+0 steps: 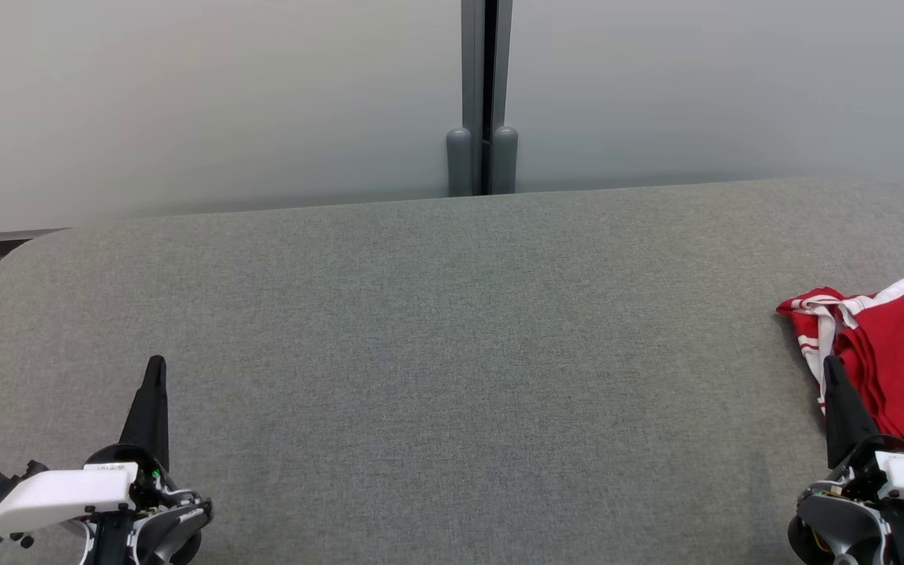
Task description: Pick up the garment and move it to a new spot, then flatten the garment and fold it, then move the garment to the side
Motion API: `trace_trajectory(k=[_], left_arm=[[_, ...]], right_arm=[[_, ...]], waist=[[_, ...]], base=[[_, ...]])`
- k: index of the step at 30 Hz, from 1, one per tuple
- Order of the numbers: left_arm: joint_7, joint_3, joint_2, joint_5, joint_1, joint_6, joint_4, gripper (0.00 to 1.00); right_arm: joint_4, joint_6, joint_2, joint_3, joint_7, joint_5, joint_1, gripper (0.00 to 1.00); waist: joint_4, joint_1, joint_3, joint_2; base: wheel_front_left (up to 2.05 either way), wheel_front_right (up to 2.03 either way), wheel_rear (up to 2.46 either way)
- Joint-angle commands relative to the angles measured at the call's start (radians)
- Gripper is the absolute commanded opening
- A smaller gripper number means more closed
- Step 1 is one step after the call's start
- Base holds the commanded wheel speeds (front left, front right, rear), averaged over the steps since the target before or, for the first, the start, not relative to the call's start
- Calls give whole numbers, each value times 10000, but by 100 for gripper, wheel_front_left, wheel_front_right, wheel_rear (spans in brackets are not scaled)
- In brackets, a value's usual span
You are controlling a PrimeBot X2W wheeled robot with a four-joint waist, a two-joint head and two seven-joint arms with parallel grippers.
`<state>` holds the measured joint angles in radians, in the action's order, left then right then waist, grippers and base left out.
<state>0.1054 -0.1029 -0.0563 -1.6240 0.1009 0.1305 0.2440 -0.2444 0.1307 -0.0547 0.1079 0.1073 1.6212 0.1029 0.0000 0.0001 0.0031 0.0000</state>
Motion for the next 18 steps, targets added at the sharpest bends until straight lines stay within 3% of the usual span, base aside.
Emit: trace_trajectory(k=[1, 18], left_arm=[[32, -47, -42, 48, 125, 34, 15, 0], [56, -68, -22, 59, 128, 32, 15, 0]], right_arm=[[-6, 0, -16, 11, 59, -58, 87, 0], [-8, 0, -5, 29, 59, -63, 90, 0]], waist=[[0, -1, 0, 0], [0, -1, 0, 0]], base=[[0, 0, 0], [0, 0, 0]])
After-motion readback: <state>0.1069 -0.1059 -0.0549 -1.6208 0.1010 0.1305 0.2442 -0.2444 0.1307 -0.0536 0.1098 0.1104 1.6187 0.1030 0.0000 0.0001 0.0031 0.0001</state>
